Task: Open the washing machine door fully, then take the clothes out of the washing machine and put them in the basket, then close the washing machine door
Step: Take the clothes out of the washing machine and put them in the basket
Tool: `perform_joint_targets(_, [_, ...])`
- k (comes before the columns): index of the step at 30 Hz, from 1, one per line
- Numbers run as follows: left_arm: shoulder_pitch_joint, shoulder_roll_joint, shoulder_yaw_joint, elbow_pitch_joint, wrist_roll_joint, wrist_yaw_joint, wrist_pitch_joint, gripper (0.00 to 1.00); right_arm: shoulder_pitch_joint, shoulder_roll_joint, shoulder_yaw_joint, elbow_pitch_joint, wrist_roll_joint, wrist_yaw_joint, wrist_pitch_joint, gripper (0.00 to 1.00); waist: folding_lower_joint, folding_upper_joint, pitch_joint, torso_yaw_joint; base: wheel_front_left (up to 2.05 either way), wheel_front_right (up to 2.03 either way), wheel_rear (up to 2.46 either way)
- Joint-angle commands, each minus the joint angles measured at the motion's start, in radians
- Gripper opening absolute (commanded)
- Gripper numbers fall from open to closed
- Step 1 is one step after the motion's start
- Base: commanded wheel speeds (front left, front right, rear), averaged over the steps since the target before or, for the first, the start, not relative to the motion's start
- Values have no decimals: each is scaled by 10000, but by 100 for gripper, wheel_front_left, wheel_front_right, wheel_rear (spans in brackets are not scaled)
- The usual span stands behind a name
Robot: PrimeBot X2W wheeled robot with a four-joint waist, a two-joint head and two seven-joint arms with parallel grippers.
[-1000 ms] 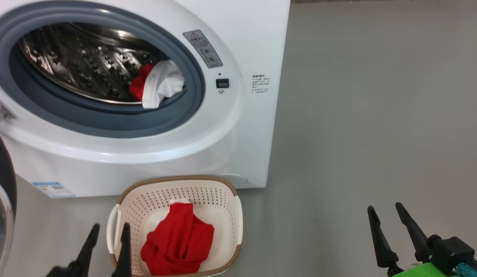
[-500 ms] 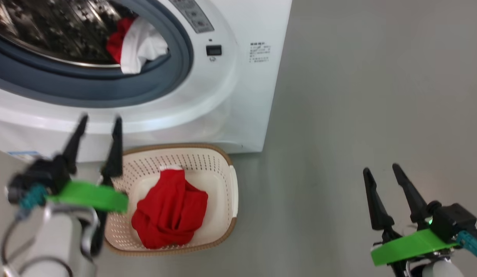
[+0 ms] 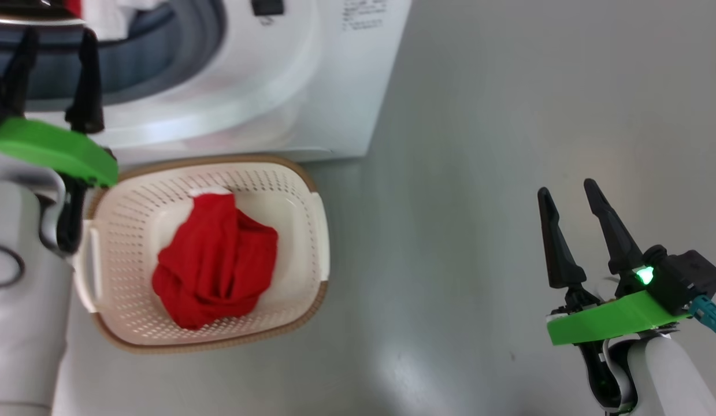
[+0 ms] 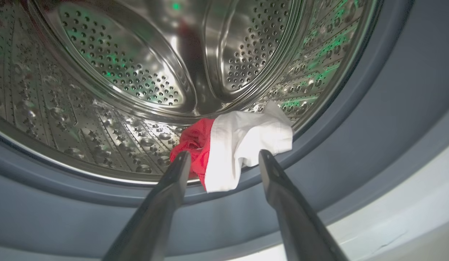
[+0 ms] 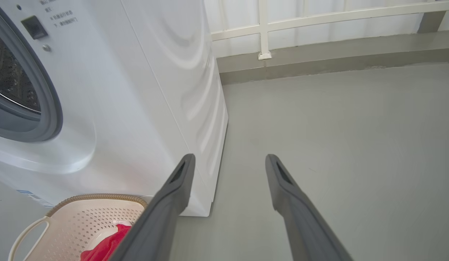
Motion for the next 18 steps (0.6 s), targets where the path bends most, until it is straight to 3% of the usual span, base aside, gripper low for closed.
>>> perform_joint_targets(1, [-239,567,85,9,-132,-52,-59,100,-62,-1,286,-269,158,65,-63,100,0,-1,643,-511,0,0,0])
perform_joint_targets(18, [-2683,1541,-1059,2327,-1250,-52,-59,100,-341,0,537,-466,266,65,-63,100,0,-1,1587,-931,0,0,0])
